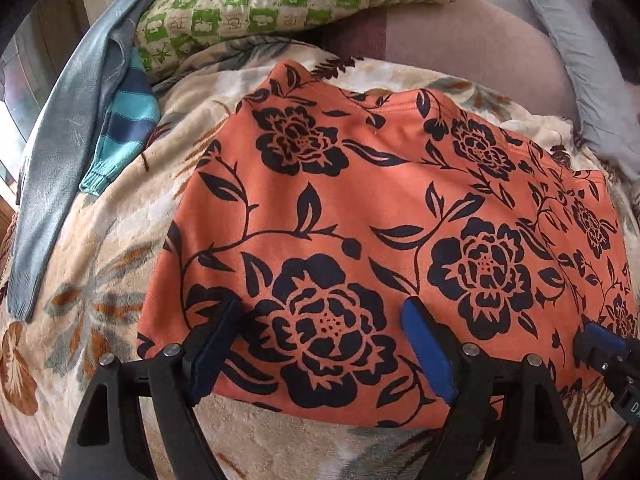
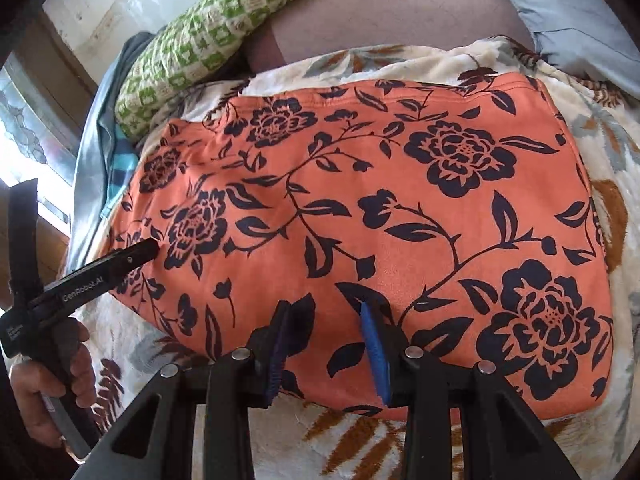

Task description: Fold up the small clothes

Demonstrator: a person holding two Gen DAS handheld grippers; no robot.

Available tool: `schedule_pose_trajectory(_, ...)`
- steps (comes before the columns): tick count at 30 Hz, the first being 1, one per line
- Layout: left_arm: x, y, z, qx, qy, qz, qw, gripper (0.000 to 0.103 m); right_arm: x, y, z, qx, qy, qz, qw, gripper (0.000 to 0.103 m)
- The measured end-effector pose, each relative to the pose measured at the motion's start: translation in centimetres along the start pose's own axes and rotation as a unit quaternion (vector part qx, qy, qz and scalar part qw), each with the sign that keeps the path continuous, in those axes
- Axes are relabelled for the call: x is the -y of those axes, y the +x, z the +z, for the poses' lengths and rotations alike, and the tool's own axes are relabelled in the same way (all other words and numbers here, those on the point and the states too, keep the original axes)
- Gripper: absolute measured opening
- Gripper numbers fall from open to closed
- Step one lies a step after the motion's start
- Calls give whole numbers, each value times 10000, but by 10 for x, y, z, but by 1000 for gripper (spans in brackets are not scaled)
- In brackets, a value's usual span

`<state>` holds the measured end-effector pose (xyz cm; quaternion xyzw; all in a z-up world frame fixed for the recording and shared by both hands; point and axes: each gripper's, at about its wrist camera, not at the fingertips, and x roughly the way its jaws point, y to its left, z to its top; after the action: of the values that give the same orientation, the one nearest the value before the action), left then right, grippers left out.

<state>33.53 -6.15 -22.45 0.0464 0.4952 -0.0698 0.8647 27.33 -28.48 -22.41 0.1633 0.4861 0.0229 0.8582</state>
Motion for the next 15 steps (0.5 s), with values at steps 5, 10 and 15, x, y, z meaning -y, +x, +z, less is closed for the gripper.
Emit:
schedule_pose_trajectory(5,-19,-11,6,48,-533,-312,9981,83,-3,-17,8,388,77,347,9986,39)
schedule_pose_trajectory(10,-28,-13,8,119,-595,-105,9981,83,-24,-4,4,192,-208,441,9986,39)
schedule_pose_trajectory(15,-38,-7,4,-111,-589,65,9982,83,-36,7,-1,37,-487,82,9988,40)
